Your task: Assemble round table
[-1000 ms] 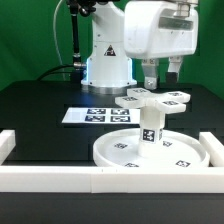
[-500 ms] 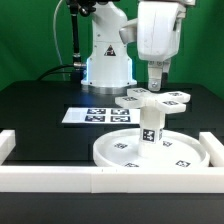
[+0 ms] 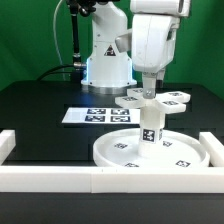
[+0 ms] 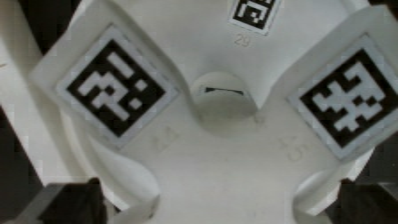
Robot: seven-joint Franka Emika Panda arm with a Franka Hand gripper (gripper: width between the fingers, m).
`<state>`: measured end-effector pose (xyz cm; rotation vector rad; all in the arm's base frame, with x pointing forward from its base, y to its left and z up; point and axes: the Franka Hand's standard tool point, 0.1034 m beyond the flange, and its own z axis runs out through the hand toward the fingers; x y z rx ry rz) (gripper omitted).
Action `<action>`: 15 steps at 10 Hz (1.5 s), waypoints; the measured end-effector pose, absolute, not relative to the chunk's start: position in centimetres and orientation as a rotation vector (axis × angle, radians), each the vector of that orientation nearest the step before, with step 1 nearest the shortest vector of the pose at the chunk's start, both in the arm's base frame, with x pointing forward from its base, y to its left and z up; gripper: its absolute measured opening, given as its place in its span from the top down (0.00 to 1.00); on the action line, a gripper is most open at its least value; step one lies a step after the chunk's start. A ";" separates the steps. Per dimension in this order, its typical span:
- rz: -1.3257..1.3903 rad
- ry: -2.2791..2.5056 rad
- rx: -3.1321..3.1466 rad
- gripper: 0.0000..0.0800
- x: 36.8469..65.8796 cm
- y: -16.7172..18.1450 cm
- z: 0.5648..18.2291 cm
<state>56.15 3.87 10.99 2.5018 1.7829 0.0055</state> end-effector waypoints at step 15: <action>0.007 1.220 2.833 0.45 55.8 4.0 10.0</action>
Offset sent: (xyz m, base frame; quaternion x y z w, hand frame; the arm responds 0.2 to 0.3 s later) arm 0.0048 0.0106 -0.0059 -0.0076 0.0068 0.0155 0.9998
